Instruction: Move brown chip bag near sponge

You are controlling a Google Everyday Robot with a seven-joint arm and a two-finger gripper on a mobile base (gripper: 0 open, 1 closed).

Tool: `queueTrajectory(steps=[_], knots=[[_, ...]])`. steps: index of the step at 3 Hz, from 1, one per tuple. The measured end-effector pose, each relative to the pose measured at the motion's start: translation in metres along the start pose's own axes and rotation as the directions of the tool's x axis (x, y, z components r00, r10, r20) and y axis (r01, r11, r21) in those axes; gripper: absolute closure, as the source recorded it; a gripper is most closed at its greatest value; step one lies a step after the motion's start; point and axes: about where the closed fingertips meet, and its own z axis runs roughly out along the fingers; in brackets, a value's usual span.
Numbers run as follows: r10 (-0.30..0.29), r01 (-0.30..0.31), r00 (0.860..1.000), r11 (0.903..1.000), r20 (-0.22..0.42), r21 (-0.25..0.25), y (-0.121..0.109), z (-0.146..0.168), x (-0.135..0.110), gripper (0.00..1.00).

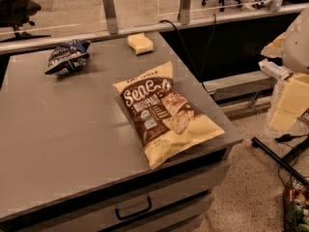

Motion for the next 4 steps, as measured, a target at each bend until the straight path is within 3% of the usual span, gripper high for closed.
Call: queueTrajectory(steps=[2, 3, 4], knots=[[0.02, -0.019, 0.999, 0.9995, 0.03, -0.024, -0.003, 0.004, -0.002, 0.0], [0.107, -0.093, 0.989, 0.9878, 0.104, -0.124, -0.006, 0.028, -0.014, 0.0], [0.254, -0.199, 0.95, 0.9398, 0.18, -0.278, -0.002, 0.059, -0.03, 0.0]])
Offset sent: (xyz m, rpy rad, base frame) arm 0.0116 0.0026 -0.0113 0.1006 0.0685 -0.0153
